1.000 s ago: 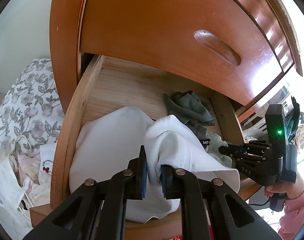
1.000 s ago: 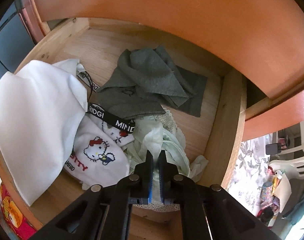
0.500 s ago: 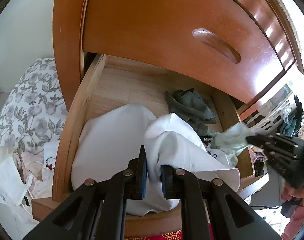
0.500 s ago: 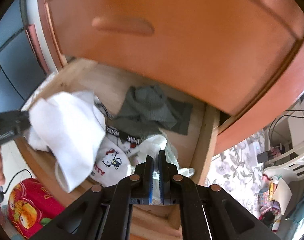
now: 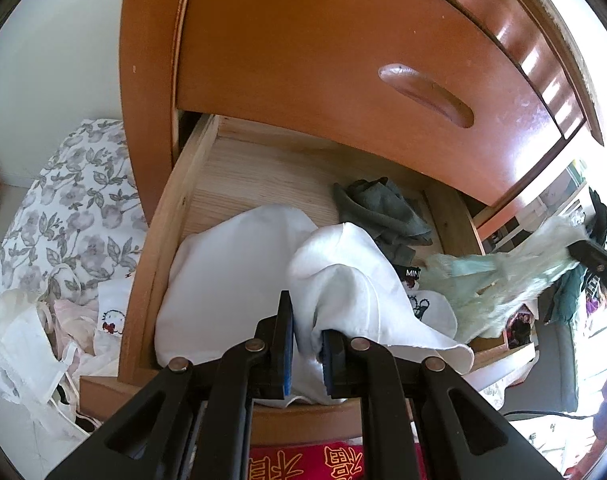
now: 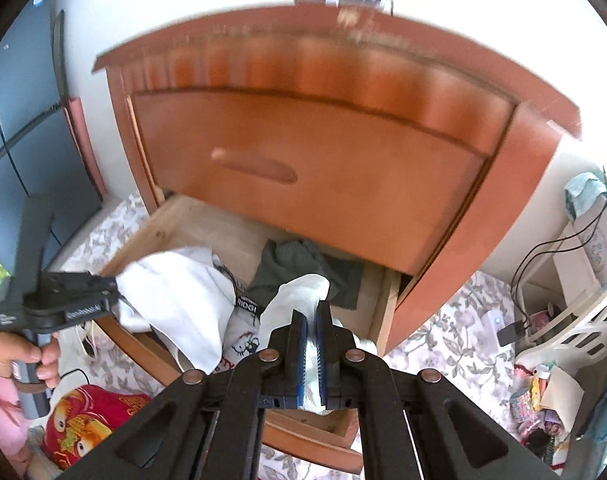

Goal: Take underwear out of drawer

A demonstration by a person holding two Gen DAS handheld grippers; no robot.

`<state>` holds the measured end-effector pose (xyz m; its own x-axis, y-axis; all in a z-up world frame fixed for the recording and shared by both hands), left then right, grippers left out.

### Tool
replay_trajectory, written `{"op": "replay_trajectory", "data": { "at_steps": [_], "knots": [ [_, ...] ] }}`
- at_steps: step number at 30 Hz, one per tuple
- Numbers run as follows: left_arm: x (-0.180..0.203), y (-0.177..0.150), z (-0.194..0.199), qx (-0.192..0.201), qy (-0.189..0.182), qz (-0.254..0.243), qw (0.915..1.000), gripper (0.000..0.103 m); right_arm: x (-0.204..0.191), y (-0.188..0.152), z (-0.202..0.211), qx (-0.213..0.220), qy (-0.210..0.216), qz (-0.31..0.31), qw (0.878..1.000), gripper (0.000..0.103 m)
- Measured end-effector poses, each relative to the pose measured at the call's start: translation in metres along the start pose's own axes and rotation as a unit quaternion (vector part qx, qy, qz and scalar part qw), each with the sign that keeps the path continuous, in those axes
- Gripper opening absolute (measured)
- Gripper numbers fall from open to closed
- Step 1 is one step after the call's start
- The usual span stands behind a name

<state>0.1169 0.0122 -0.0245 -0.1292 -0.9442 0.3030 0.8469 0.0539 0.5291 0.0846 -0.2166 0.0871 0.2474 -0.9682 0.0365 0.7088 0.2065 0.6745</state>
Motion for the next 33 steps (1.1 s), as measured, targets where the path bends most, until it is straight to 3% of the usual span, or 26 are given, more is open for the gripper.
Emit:
{"op": "replay_trajectory", "data": {
  "at_steps": [10,16,33],
  "knots": [
    [0.003,0.009,0.028,0.030,0.007,-0.005,0.9995,0.011,0.019,0.011,0.041,0.048,-0.008,-0.027,0.998,0.005],
    [0.004,0.027,0.056,0.070,0.013,-0.006,0.9975,0.011,0.022,0.018,0.059,0.073,-0.008,-0.034,0.997,0.004],
    [0.014,0.077,0.136,0.170,-0.002,-0.026,0.9851,0.011,0.020,0.024,0.078,0.090,-0.006,-0.032,0.995,0.005]
  ]
}}
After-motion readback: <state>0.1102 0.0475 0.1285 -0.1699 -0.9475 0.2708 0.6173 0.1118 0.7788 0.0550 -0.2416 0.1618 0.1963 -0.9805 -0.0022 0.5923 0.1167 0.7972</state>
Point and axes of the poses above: each gripper's, at about its wrist camera, not at the fingertips, and z roughly against the way its jaws point, x to its right, y to its top, the point moved 6 cm from there along -z, roughly the way its jaws point
